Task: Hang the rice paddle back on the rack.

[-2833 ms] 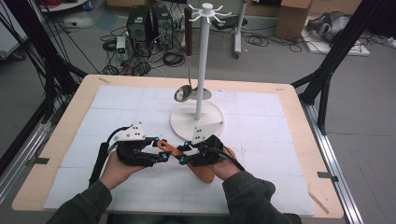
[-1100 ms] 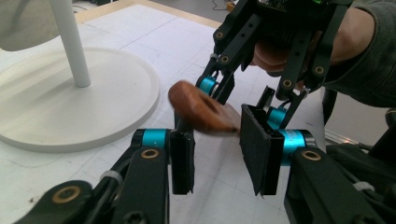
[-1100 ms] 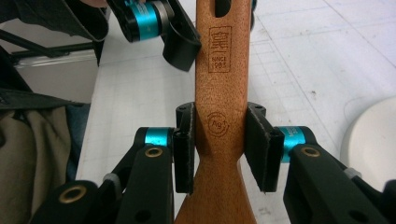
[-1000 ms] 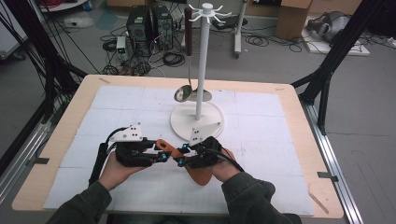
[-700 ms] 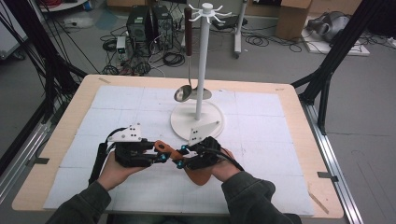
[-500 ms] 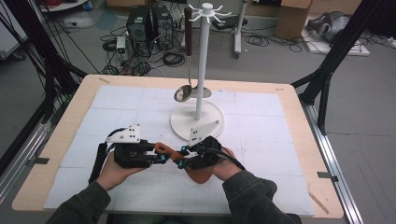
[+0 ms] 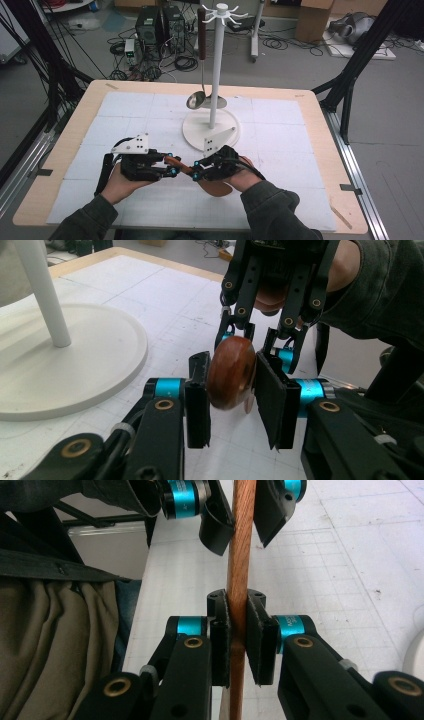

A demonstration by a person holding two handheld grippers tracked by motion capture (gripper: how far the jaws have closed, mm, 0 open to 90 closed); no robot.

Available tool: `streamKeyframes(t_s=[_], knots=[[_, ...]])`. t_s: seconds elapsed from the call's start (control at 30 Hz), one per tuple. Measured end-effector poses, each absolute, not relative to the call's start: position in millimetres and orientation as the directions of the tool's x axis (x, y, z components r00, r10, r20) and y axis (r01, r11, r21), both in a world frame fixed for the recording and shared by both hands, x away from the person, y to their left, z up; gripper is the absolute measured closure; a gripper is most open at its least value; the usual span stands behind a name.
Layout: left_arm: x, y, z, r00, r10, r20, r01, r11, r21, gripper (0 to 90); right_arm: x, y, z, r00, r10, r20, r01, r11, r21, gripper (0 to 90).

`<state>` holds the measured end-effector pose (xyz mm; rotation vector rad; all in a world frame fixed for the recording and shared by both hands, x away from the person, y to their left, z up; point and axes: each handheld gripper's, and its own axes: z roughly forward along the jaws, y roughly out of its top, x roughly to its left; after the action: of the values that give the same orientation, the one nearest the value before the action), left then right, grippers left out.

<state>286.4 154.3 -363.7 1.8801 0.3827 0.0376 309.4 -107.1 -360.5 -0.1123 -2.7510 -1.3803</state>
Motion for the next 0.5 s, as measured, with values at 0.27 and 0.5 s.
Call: streamKeyframes(t_s=[0.27,0.5], knots=[[285.6,154.7,-363.0,0.95,0.273,-0.152,0.233,-0.291,0.928,72.3,309.9,-105.8,-360.9,-0.994,0.041,0.102,0.106,0.585,0.804,79.5],[285.6,154.5,-362.9,0.952,0.265,-0.156,0.232,-0.289,0.929,74.4,311.4,-100.7,-365.0,-0.993,0.041,0.11,0.113,0.6,0.792,77.5]])
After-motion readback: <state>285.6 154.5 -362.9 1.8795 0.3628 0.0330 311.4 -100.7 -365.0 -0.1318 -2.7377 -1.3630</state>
